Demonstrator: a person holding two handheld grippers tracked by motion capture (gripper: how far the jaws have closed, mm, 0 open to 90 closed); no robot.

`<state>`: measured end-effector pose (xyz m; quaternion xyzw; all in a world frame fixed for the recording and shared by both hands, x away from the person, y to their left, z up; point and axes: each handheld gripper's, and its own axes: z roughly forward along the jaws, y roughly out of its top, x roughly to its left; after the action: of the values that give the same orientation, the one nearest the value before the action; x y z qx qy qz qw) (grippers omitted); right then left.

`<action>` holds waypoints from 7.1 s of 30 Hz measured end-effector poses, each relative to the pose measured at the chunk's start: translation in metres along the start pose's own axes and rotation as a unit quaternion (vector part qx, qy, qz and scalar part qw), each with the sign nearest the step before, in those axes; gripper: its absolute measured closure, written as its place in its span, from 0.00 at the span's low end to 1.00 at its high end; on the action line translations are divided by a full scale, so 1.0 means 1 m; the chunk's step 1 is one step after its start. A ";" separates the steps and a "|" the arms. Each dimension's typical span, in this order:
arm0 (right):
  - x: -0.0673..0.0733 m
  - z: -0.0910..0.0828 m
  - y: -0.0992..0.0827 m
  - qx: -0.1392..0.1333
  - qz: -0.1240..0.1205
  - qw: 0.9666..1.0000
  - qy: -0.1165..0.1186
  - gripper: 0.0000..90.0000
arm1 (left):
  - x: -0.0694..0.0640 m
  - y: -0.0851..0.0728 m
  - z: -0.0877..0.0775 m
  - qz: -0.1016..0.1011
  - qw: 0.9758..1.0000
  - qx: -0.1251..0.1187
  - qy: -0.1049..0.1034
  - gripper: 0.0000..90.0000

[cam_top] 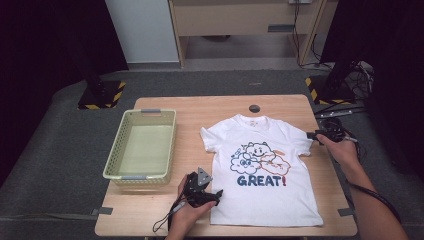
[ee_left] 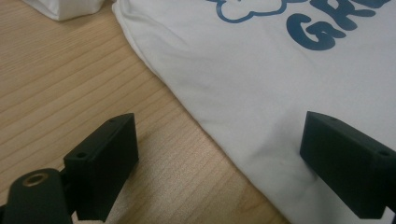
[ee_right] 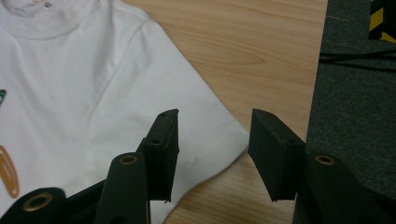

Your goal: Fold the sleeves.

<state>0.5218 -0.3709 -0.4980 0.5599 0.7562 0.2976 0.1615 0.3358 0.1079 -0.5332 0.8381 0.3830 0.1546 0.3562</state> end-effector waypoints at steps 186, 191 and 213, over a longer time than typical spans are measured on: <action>0.117 -0.087 -0.132 -0.064 -0.127 0.985 0.097 0.10 | 0.073 0.165 0.089 -0.067 0.996 0.015 0.058 0.97; 0.115 -0.088 -0.128 -0.068 -0.124 0.985 0.097 0.10 | 0.070 0.172 0.104 -0.076 0.995 0.027 0.053 0.97; 0.117 -0.075 -0.117 -0.039 -0.134 0.987 0.076 0.12 | 0.073 0.157 0.099 -0.063 0.995 0.027 0.076 0.48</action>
<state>0.3529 -0.3038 -0.5041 0.4225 0.8224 0.3440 0.1638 0.5203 0.0444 -0.4905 0.8075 0.4653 0.1847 0.3120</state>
